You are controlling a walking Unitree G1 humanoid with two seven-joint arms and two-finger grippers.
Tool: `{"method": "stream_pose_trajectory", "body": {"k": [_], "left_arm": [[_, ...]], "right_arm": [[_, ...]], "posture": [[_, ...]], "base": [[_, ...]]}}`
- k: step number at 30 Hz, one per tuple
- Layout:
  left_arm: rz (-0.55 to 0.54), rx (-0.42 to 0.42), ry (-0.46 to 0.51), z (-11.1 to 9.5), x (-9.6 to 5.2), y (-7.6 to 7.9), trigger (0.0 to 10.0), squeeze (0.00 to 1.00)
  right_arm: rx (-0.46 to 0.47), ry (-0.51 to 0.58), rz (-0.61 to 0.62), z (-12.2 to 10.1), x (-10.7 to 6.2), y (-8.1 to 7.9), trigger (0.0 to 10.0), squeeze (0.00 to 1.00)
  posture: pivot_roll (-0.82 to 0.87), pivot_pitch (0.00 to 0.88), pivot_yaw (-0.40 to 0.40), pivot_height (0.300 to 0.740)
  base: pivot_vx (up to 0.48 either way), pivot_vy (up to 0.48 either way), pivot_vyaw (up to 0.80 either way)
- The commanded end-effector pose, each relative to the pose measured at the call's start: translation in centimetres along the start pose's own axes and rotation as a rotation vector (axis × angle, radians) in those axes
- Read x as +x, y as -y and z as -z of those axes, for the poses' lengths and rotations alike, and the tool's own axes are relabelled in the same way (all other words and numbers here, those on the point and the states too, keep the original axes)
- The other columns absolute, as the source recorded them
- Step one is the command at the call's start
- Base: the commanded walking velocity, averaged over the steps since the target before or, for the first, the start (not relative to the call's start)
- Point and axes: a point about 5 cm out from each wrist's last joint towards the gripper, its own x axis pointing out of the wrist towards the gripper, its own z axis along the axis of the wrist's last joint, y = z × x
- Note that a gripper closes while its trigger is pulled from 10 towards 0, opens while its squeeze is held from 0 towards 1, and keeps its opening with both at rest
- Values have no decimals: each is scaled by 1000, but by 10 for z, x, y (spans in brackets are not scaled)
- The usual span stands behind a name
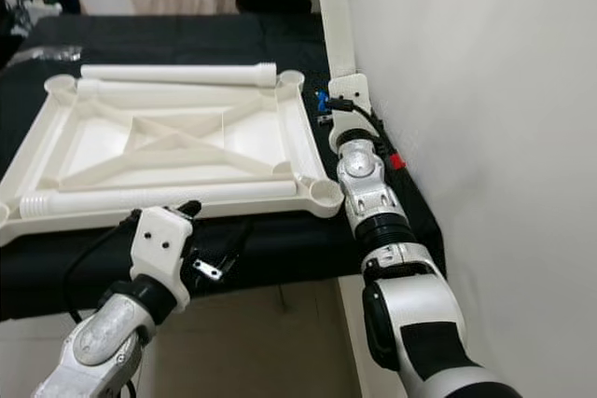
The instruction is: Building children table
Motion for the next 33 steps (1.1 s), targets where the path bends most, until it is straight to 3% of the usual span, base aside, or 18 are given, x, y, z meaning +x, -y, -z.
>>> {"method": "stream_pose_trajectory", "body": {"k": [1,3,5,9,12,16,21,25,29,30,32,33], "left_arm": [[0,-8,0,-1,0,0,10000,0],[-3,-6,-4,-2,1,0,10000,0],[-7,-9,-10,-1,2,-1,10000,0],[-8,-11,-14,0,3,-1,10000,0],[-11,-4,-19,1,5,-2,10000,0],[-17,-1,-23,3,6,-4,10000,0],[-36,10,-30,6,7,-10,10000,0],[-52,18,-34,8,7,-14,10000,0],[-56,20,-36,9,7,-15,10000,0],[-59,22,-36,9,7,-15,10000,0],[-59,22,-36,9,7,-15,10000,0],[-63,22,-35,9,7,-15,10000,0]], "right_arm": [[37,-47,-17,9,-2,-4,10000,0],[84,-77,-19,12,-2,-5,10000,0],[193,-141,-42,15,-2,-13,10000,0],[272,-175,-81,14,-3,-23,10000,0],[388,-201,-170,4,-8,-48,10000,0],[442,-196,-210,-6,-11,-61,10000,0],[566,-171,-307,-39,-22,-90,10000,0],[647,-178,-367,-53,-31,-102,10000,0],[644,-170,-390,-55,-34,-105,10000,0],[589,-124,-385,-54,-35,-102,10000,0],[589,-124,-385,-54,-35,-102,10000,0],[542,-83,-375,-53,-35,-98,10000,0]], "posture": [[74,225,-77,740],[70,224,-81,740],[64,219,-79,740],[63,219,-81,740],[58,216,-80,740],[56,211,-79,740],[47,205,-83,740],[43,198,-87,740],[43,195,-89,740],[47,189,-93,740],[47,189,-93,740],[46,187,-94,740]], "base": [[0,0,0],[0,0,0],[0,0,0],[0,0,0],[0,0,0],[0,0,0],[0,0,0],[0,0,0],[0,0,0],[0,0,0],[0,0,0],[0,0,0]]}}
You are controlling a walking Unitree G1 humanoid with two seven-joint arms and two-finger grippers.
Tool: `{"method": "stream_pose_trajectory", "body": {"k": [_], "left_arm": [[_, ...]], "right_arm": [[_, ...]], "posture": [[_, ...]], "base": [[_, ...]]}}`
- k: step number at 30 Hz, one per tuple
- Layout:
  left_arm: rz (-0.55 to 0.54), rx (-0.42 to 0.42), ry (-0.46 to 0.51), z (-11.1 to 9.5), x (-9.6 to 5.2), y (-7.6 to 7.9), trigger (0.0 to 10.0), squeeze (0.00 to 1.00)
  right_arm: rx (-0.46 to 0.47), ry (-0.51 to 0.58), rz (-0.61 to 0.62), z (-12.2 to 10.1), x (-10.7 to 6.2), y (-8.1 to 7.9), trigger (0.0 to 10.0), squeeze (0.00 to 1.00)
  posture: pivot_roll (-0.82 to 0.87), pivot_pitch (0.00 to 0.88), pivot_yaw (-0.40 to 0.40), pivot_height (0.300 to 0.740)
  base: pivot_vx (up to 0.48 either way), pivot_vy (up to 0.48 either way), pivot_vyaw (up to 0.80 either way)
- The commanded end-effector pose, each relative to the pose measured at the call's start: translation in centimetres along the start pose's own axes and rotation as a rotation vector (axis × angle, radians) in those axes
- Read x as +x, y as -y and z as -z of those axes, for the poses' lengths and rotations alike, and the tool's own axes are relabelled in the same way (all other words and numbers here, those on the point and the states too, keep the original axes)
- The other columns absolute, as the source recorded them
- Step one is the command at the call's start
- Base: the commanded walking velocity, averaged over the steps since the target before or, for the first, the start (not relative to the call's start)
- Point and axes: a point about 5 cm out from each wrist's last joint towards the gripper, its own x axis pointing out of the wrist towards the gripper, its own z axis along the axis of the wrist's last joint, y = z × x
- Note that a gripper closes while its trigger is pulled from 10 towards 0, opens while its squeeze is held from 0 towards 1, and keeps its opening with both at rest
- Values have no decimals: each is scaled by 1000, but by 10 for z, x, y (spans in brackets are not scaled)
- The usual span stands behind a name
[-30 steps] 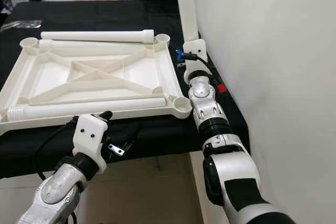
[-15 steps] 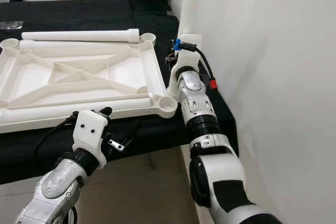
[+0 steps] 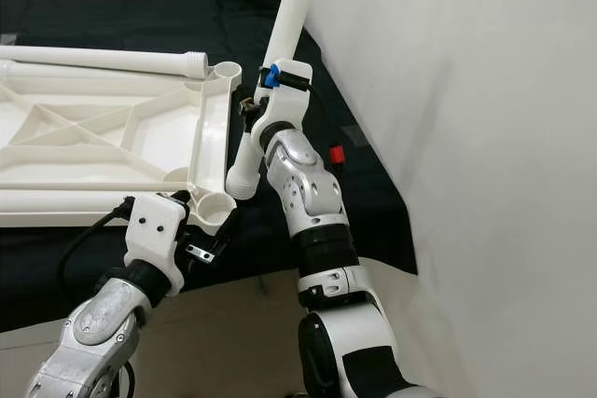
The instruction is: Building children table
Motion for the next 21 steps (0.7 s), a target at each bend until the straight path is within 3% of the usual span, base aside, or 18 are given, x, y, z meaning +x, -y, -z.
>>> {"method": "stream_pose_trajectory", "body": {"k": [1,3,4,6,9,13,21], "left_arm": [[-2,2,-14,4,-1,0,10000,0],[-3,0,-10,3,-1,0,10000,0],[-3,0,-10,3,-1,0,10000,0],[-2,-3,-7,4,0,1,10000,0],[2,-6,-6,4,1,2,10000,0],[5,-8,-6,6,2,3,10000,0],[19,-19,-18,10,-4,4,10000,0]], "right_arm": [[-34,9,-23,5,-2,-3,10000,0],[-87,146,-3,-15,-5,13,10000,0],[-87,146,-3,-15,-5,13,10000,0],[-117,271,-16,-40,-11,22,10000,0],[-125,312,-24,-56,-14,31,10000,0],[-122,310,-38,-61,-16,37,10000,0],[-65,151,-430,-43,-21,41,10000,0]], "posture": [[46,187,-94,740],[50,178,-93,740],[50,178,-93,740],[50,172,-89,740],[50,153,-79,740],[52,146,-76,740],[61,124,-74,740]], "base": [[0,0,0],[0,0,0],[0,0,0],[0,0,0],[0,0,0],[0,0,0],[0,0,0]]}}
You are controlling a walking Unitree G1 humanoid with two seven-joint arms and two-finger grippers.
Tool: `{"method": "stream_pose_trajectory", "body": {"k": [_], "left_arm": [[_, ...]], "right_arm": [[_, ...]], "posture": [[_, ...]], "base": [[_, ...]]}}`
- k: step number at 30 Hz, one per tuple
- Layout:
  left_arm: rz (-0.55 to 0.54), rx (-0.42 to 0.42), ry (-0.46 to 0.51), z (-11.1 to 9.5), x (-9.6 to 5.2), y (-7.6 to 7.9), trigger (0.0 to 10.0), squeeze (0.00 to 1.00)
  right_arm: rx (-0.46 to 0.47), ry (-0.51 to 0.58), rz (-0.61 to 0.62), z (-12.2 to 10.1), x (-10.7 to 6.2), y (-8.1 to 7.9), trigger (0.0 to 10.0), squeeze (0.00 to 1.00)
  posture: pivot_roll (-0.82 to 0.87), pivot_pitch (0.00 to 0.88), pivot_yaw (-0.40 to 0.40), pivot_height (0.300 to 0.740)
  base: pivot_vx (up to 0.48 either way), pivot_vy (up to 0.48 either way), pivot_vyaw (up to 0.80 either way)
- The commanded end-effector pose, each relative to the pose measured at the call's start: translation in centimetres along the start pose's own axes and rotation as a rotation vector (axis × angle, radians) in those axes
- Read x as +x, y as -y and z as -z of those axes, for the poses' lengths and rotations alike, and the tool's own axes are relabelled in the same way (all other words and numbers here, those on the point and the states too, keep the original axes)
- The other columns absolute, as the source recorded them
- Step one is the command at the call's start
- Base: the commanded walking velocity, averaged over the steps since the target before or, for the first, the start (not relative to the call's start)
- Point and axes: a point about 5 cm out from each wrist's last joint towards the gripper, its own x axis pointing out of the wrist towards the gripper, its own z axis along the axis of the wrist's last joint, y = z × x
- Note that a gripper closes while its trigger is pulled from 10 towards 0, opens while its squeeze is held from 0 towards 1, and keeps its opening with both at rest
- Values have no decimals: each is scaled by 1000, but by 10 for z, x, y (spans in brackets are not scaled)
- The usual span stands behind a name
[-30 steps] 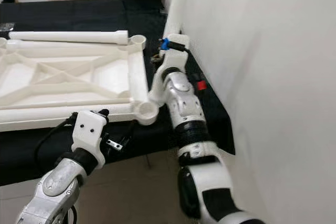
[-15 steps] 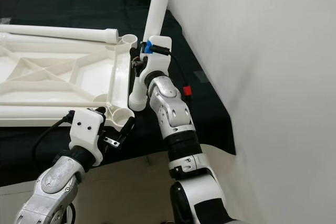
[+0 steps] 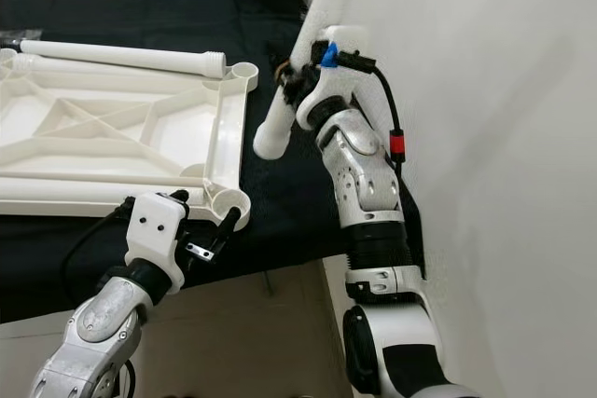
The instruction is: Building children table
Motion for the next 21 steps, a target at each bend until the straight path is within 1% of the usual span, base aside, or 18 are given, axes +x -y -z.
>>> {"method": "stream_pose_trajectory", "body": {"k": [1,2,3,4,6,7,8,10,11,12,13,14,15,16,18,20,21], "left_arm": [[19,-6,-9,2,-4,3,10000,0],[24,-11,-12,3,-6,4,10000,0],[24,-11,-12,3,-6,4,10000,0],[30,-12,-13,3,-8,6,10000,0],[51,-21,-15,3,-12,11,10000,0],[51,-21,-15,3,-12,11,10000,0],[57,-23,-15,3,-13,12,10000,0],[57,-23,-15,3,-13,12,10000,0],[63,-24,-19,3,-14,13,10000,0],[66,-29,-22,3,-16,14,10000,0],[66,-29,-22,3,-16,14,10000,0],[69,-33,-30,4,-19,14,10000,0],[69,-33,-30,4,-19,14,10000,0],[67,-37,-36,4,-22,14,10000,0],[70,-37,-40,4,-23,15,10000,0],[72,-37,-42,5,-24,15,10000,0],[75,-40,-44,4,-25,16,10000,0]], "right_arm": [[18,-18,-79,4,-1,-2,10000,0],[18,-24,-119,4,-1,-3,10000,0],[18,-24,-119,4,-1,-3,10000,0],[30,-13,-163,3,0,-4,10000,0],[65,10,-292,-2,5,-9,10000,0],[65,10,-292,-2,5,-9,10000,0],[74,16,-336,-4,7,-11,10000,0],[74,16,-336,-4,7,-11,10000,0],[74,12,-395,-5,8,-15,10000,0],[102,1,-460,-5,9,-18,10000,0],[102,1,-460,-5,9,-18,10000,0],[130,-32,-585,-3,7,-23,10000,0],[130,-32,-585,-3,7,-23,10000,0],[110,-77,-714,3,2,-27,10000,0],[98,-103,-776,6,-1,-30,10000,0],[97,-113,-796,7,-2,-31,10000,0],[77,-138,-799,11,0,-29,10000,0]], "posture": [[61,124,-74,740],[62,124,-74,740],[62,124,-74,740],[65,123,-74,740],[79,125,-80,740],[79,125,-80,740],[79,125,-80,740],[79,125,-80,740],[86,128,-78,740],[91,129,-82,740],[91,129,-82,740],[99,135,-80,740],[99,135,-80,740],[101,140,-81,740],[104,142,-80,740],[105,143,-80,740],[112,153,-83,740]], "base": [[0,0,0],[0,0,0],[0,0,0],[0,0,0],[0,0,0],[0,0,0],[0,0,0],[0,0,0],[0,0,0],[0,0,0],[0,0,0],[0,0,0],[0,0,0],[0,0,0],[0,0,0],[0,0,0],[0,0,0]]}}
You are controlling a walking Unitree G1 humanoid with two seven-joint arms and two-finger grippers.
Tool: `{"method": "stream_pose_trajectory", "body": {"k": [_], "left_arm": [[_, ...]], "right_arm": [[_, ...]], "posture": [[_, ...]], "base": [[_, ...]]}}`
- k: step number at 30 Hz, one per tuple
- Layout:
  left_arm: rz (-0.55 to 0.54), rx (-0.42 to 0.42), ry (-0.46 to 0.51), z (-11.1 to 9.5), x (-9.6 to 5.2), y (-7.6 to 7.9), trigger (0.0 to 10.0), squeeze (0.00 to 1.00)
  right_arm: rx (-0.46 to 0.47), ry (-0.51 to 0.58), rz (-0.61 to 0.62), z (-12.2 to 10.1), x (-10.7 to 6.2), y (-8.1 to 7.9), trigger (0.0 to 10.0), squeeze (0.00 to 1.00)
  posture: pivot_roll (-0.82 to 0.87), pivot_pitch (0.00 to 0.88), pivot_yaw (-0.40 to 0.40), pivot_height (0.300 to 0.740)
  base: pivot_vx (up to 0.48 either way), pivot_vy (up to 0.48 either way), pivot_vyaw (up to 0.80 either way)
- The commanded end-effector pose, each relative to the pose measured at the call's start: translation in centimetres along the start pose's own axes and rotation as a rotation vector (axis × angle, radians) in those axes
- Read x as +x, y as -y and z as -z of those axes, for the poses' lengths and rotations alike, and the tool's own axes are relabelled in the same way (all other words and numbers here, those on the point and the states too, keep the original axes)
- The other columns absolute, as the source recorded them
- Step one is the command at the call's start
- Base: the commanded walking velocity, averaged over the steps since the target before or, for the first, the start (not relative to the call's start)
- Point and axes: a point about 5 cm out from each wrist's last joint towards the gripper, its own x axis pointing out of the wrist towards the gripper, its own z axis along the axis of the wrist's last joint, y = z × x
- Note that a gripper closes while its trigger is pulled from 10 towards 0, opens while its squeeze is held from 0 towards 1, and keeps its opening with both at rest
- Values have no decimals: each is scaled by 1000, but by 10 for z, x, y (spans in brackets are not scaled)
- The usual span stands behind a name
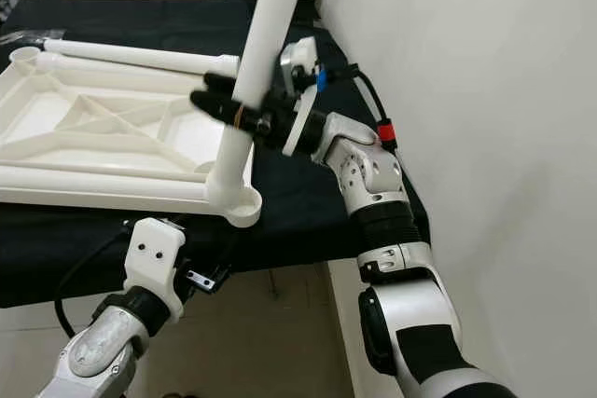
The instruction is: Building children table
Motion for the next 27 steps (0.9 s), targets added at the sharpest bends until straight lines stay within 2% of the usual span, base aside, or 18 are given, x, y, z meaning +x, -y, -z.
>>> {"method": "stream_pose_trajectory", "body": {"k": [1,5,11,14,19,27], "left_arm": [[24,-11,-16,1,-3,4,10000,0],[34,-18,-16,-1,-7,7,10000,0],[76,-32,-38,-1,-14,15,10000,0],[82,-37,-50,-1,-19,17,10000,0],[69,-33,-48,-2,-20,15,10000,0],[64,-29,-56,-1,-19,13,10000,0]], "right_arm": [[-24,-28,-50,1,0,0,10000,0],[-59,-78,-47,4,3,8,10000,0],[-119,-99,-42,-10,6,15,10000,0],[-142,-109,-68,-17,6,16,10000,0],[-156,-119,-129,-23,4,14,10000,0],[-188,-154,-149,-20,2,15,10000,0]], "posture": [[112,153,-83,740],[114,167,-82,740],[121,206,-86,740],[121,219,-87,740],[125,221,-87,740],[123,218,-82,740]], "base": [[0,0,0],[0,0,0],[0,0,0],[0,0,0],[0,0,0],[0,0,0]]}}
